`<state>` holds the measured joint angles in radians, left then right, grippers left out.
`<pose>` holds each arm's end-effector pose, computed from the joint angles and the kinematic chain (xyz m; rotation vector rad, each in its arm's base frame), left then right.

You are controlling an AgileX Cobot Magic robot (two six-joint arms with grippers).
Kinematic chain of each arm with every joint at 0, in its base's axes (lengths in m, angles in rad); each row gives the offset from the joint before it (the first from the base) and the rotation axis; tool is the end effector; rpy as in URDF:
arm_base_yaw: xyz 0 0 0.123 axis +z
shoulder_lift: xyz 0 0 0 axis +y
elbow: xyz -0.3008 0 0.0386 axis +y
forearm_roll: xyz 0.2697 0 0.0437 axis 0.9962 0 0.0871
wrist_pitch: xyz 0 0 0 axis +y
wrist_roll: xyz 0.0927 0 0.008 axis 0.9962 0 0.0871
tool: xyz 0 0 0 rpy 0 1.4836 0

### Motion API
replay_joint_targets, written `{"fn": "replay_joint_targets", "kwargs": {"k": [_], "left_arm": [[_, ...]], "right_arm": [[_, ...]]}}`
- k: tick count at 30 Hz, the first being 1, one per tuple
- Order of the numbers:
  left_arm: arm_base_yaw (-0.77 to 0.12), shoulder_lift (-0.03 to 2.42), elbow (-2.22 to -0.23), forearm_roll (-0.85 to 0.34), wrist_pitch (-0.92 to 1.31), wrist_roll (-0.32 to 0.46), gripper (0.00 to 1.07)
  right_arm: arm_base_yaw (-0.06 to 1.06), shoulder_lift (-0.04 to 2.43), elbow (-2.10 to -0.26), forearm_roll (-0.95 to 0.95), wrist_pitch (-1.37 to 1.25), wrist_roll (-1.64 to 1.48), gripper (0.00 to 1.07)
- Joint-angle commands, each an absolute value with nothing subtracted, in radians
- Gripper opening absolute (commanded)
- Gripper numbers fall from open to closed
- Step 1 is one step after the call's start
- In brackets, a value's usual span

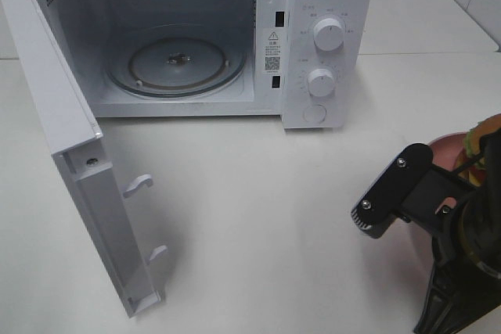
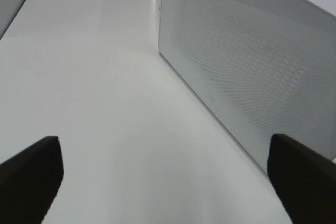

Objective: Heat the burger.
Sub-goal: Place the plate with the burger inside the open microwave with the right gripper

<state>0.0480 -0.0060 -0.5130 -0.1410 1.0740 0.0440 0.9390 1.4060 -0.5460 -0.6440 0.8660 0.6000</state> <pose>-0.0054 -0.0118 0.2901 0.0051 2.0323 -0.1106 0.1533 0.1373 0.1675 -1.0691 2.5965 -0.5504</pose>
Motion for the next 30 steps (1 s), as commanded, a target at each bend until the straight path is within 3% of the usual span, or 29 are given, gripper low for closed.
{"fn": "replay_joint_targets", "kwargs": {"k": [1,7,30], "left_arm": [[0.048,-0.022,-0.514,-0.145,1.066,0.045,0.98],[0.048,-0.022,-0.514,-0.145,1.066,0.045,0.98],[0.048,-0.022,-0.514,-0.145,1.066,0.045,0.98]], "right_arm": [[0.964,1.395,-0.542,-0.72,0.897,0.582,0.0],[1.018,1.395,-0.542,-0.753,0.897,0.562,0.0],[1.018,1.396,-0.544,-0.808,0.722,0.371,0.0]]}}
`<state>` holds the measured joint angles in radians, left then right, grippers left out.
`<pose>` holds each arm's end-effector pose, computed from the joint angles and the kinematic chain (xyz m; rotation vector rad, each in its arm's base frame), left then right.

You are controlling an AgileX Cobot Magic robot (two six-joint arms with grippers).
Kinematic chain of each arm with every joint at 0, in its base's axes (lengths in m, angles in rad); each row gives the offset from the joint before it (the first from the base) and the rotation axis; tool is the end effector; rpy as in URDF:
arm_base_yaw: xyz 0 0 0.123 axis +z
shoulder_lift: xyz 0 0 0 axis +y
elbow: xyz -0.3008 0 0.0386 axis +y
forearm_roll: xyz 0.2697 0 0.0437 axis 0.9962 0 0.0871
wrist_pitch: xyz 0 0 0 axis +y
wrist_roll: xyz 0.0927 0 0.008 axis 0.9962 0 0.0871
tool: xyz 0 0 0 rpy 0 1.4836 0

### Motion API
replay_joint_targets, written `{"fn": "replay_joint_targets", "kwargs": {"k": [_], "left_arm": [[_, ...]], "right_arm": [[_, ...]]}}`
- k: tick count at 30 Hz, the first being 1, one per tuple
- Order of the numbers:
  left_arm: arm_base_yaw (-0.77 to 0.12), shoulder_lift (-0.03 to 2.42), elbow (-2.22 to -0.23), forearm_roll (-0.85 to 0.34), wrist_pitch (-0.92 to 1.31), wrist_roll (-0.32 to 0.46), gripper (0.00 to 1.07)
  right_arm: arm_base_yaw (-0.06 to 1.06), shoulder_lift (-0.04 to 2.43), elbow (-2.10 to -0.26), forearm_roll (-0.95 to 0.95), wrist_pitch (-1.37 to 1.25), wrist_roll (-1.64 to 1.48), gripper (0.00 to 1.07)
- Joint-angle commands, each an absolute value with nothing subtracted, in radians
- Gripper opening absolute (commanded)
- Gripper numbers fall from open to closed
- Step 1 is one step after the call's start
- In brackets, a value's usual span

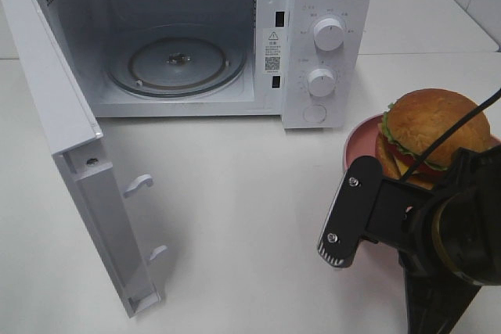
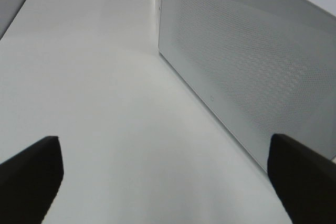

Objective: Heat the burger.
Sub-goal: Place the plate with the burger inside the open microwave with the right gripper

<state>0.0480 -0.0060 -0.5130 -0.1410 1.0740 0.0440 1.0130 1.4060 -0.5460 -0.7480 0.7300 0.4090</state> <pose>-0.0054 -0.0118 0.2901 0.0051 2.0323 -0.1106 0.1500 0.1606 0.1692 -1.4864 2.2772 -0.4805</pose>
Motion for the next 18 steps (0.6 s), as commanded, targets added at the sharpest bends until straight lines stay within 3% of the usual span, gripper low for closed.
{"fn": "replay_joint_targets", "kwargs": {"k": [1,18], "left_arm": [[0.048,-0.022,-0.514,-0.145,1.066,0.045,0.98],[0.048,-0.022,-0.514,-0.145,1.066,0.045,0.98]], "right_arm": [[1.018,1.396,-0.544,-0.815,0.716,0.365,0.0],[1.018,1.396,-0.544,-0.885,0.637,0.163,0.0]]}}
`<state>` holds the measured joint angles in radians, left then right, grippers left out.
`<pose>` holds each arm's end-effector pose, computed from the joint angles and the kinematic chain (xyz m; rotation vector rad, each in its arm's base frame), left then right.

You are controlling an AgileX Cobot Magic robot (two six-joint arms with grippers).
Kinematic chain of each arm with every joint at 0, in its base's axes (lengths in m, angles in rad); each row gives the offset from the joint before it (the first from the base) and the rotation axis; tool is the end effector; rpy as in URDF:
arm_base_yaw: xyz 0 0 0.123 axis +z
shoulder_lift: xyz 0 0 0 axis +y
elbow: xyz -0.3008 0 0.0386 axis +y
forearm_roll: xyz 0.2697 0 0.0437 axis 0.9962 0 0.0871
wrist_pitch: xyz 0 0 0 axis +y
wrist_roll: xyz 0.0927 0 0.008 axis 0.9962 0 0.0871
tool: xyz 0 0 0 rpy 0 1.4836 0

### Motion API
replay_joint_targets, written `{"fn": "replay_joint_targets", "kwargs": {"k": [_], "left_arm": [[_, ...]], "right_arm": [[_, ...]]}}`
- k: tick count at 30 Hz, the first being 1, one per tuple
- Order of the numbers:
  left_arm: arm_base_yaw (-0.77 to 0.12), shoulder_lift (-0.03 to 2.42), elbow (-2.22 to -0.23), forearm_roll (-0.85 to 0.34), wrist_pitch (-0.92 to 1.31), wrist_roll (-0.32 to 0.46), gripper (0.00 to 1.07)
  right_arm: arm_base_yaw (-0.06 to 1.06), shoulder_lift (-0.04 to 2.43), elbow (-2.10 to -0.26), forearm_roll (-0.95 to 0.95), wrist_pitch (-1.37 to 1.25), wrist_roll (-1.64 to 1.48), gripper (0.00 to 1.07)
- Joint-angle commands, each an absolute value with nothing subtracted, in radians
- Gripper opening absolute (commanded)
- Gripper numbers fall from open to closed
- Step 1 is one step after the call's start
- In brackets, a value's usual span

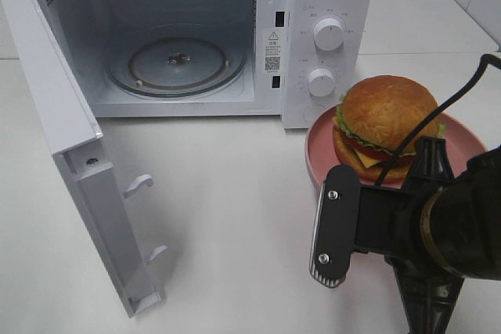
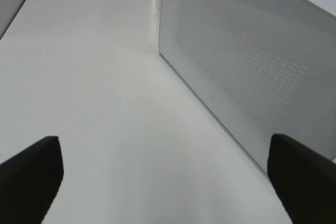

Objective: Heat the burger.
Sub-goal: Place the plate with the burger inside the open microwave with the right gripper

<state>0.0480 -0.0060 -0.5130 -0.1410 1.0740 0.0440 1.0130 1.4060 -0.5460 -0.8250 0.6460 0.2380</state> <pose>-0.0054 -0.0118 0.2901 0.0051 2.0323 -0.1106 0.1537 0.1686 0.1711 -1.7329 2.0338 -0.4836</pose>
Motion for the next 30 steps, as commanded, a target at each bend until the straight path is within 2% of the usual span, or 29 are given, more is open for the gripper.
{"fn": "replay_joint_targets", "kwargs": {"k": [1,26,30], "left_arm": [[0.048,-0.022,-0.514,-0.145,1.066,0.045,0.98],[0.048,-0.022,-0.514,-0.145,1.066,0.045,0.98],[0.048,-0.022,-0.514,-0.145,1.066,0.045,0.98]], "right_arm": [[1.018,1.396,-0.544,-0.885,0.633,0.143,0.0],[1.014,1.396,-0.544,-0.866,0.456,-0.256,0.0],[0.948,1.396,-0.544,-0.794,0.407,-0.394,0.0]]}}
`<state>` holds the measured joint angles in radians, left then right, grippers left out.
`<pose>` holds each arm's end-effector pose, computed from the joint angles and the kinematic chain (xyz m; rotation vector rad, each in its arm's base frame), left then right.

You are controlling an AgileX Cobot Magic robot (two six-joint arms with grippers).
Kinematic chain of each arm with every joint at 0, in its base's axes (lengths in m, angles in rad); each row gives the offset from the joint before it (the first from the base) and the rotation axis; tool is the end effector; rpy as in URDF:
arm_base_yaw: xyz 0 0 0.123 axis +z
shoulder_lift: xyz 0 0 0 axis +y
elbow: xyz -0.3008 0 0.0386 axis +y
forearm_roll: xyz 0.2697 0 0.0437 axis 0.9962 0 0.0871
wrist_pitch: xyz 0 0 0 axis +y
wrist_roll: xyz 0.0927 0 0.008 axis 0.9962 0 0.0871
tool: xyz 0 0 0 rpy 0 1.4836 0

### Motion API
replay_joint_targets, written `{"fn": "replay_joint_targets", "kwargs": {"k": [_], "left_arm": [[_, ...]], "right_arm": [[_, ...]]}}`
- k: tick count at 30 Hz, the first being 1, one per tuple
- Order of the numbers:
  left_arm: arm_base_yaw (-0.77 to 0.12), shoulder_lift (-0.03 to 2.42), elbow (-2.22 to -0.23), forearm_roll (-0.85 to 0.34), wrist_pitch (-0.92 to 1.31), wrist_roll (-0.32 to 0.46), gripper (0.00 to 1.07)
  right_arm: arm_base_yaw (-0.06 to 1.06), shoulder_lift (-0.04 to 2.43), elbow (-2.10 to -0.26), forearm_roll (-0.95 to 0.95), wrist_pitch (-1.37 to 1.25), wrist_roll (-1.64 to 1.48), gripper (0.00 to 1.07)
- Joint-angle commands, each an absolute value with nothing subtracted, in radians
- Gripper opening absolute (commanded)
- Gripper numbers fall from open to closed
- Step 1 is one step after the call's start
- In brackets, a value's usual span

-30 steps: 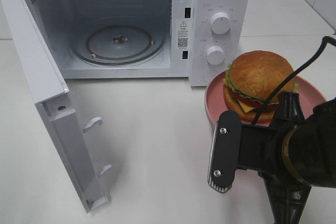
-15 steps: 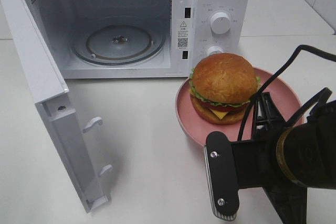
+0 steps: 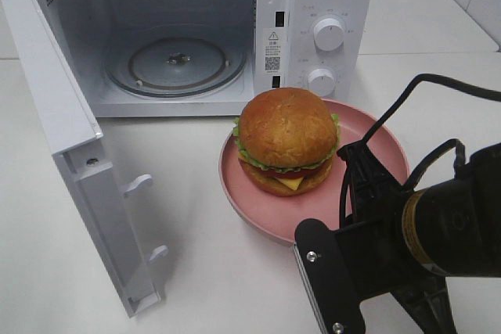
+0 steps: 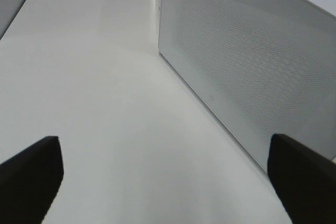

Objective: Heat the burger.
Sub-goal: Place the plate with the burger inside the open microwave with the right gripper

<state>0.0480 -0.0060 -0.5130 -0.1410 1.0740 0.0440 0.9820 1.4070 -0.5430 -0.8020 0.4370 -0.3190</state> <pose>-0.0054 -0.0118 0.2901 0.0051 2.0323 -0.1106 0.1559 0.1824 0.1707 -2.2097 1.4542 -0.4404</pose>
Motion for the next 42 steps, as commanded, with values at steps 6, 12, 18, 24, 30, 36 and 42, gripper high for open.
{"fn": "replay_joint_targets", "kwargs": {"k": [6,12,18,24,30,36,42], "left_arm": [[0.048,-0.022,-0.514,-0.145,1.066,0.045,0.98],[0.048,-0.022,-0.514,-0.145,1.066,0.045,0.98],[0.048,-0.022,-0.514,-0.145,1.066,0.045,0.98],[0.048,-0.022,-0.514,-0.145,1.066,0.045,0.98],[0.048,-0.022,-0.514,-0.145,1.066,0.045,0.98],[0.048,-0.022,-0.514,-0.145,1.066,0.045,0.98],[0.048,-0.022,-0.514,-0.145,1.066,0.045,0.98]], "right_arm": [[0.886,1.396,-0.544,-0.734,0.363,-0.55,0.0],[0.818,1.396,-0.561,-0.612,0.295,-0.77,0.0],[0.761,1.396,-0.606,-0.508,0.296,-0.944,0.0],[0.71,1.396,-0.64,-0.382,0.299,-1.1,0.0],[0.664,1.397,-0.649,-0.18,0.302,-1.349,0.0],[0.664,1.397,-0.649,-0.162,0.297,-1.413,0.0],[0.667,1.4,-0.649,-0.23,0.27,-1.36,0.0]]}}
